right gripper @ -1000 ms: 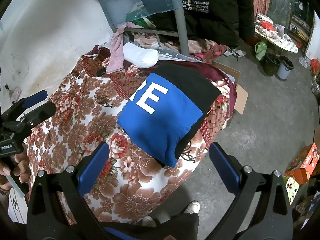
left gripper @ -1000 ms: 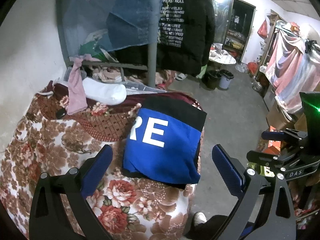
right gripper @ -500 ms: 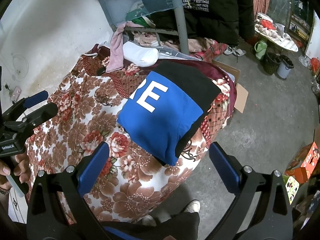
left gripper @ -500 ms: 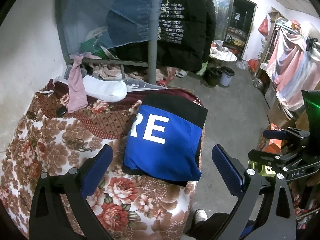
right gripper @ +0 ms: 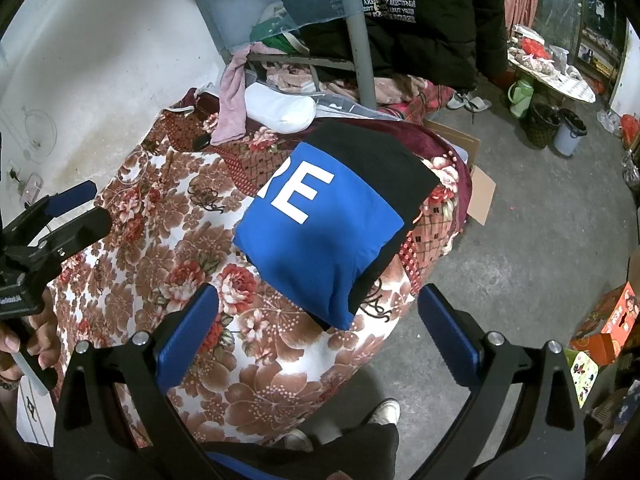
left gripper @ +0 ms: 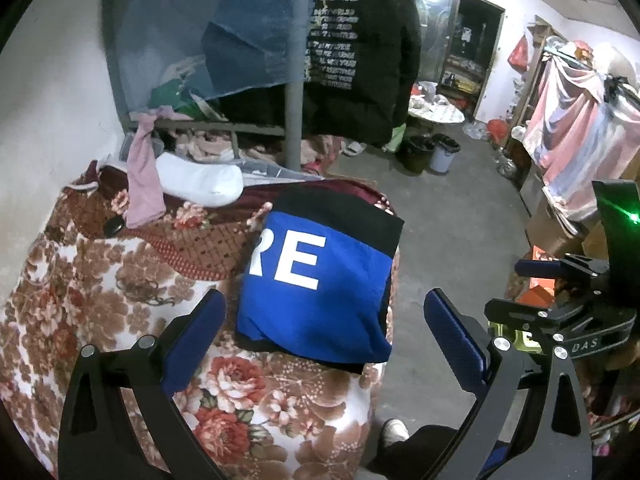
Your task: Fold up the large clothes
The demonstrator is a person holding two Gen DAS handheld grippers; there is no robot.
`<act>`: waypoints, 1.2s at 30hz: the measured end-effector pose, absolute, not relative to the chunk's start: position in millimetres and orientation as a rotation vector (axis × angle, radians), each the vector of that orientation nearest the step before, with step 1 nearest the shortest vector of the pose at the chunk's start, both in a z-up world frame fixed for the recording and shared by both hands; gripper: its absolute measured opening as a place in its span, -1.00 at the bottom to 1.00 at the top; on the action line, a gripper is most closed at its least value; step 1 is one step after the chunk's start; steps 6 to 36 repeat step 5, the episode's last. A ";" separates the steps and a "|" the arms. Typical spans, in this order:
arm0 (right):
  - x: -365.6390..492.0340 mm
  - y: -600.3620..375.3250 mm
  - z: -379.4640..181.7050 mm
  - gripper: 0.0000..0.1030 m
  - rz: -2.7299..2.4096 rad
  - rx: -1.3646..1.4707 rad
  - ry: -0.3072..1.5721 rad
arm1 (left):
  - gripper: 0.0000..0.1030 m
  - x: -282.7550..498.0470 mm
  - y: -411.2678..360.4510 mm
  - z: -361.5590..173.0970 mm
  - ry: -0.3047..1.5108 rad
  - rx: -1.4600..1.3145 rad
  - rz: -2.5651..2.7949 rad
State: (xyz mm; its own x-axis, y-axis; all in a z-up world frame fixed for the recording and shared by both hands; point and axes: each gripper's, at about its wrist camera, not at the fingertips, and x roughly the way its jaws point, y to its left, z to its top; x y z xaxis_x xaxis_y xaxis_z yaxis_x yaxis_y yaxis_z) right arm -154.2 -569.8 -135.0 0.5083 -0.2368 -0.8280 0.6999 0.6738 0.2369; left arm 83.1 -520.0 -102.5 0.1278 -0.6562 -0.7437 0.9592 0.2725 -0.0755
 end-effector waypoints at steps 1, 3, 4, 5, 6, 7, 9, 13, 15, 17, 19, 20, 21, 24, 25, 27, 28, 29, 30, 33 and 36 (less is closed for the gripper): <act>-154.3 -570.0 -134.7 0.91 -0.609 0.608 0.863 | 0.89 84.1 -520.0 -102.5 0.769 0.479 -1.243; -154.2 -570.2 -134.7 0.91 -0.609 0.609 0.863 | 0.89 83.0 -519.8 -102.5 0.767 0.482 -1.246; -154.6 -569.4 -135.2 0.91 -0.608 0.609 0.863 | 0.89 82.6 -519.5 -102.4 0.765 0.484 -1.247; -154.6 -569.6 -135.1 0.91 -0.608 0.608 0.863 | 0.89 83.1 -519.9 -102.2 0.762 0.487 -1.247; -154.6 -569.6 -135.1 0.91 -0.608 0.608 0.863 | 0.89 83.1 -519.9 -102.2 0.762 0.487 -1.247; -154.6 -569.6 -135.1 0.91 -0.608 0.608 0.863 | 0.89 83.1 -519.9 -102.2 0.762 0.487 -1.247; -154.6 -569.6 -135.1 0.91 -0.608 0.608 0.863 | 0.89 83.1 -519.9 -102.2 0.762 0.487 -1.247; -154.6 -569.6 -135.1 0.91 -0.608 0.608 0.863 | 0.89 83.1 -519.9 -102.2 0.762 0.487 -1.247; -154.6 -569.6 -135.1 0.91 -0.608 0.608 0.863 | 0.89 83.1 -519.9 -102.2 0.762 0.487 -1.247; -154.6 -569.6 -135.1 0.91 -0.608 0.608 0.863 | 0.89 83.1 -519.9 -102.2 0.762 0.487 -1.247; -154.6 -569.6 -135.1 0.91 -0.608 0.608 0.863 | 0.89 83.1 -519.9 -102.2 0.762 0.487 -1.247; -154.6 -569.6 -135.1 0.91 -0.608 0.608 0.863 | 0.89 83.1 -519.9 -102.2 0.762 0.487 -1.247; -154.6 -569.6 -135.1 0.91 -0.608 0.608 0.863 | 0.89 83.1 -519.9 -102.2 0.762 0.487 -1.247; -154.6 -569.6 -135.1 0.91 -0.608 0.608 0.863 | 0.89 83.1 -519.9 -102.2 0.762 0.487 -1.247; -154.6 -569.6 -135.1 0.91 -0.608 0.608 0.863 | 0.89 83.1 -519.9 -102.2 0.762 0.487 -1.247; -154.6 -569.6 -135.1 0.91 -0.608 0.608 0.863 | 0.89 83.1 -519.9 -102.2 0.762 0.487 -1.247; -154.6 -569.6 -135.1 0.91 -0.608 0.608 0.863 | 0.89 83.1 -519.9 -102.2 0.762 0.487 -1.247; -154.6 -569.6 -135.1 0.91 -0.608 0.608 0.863 | 0.89 83.1 -519.9 -102.2 0.762 0.487 -1.247; -154.6 -569.6 -135.1 0.91 -0.608 0.608 0.863 | 0.89 83.1 -519.9 -102.2 0.762 0.487 -1.247; -154.6 -569.6 -135.1 0.91 -0.608 0.608 0.863 | 0.89 83.1 -519.9 -102.2 0.762 0.487 -1.247; -154.6 -569.6 -135.1 0.91 -0.608 0.608 0.863 | 0.89 83.1 -519.9 -102.2 0.762 0.487 -1.247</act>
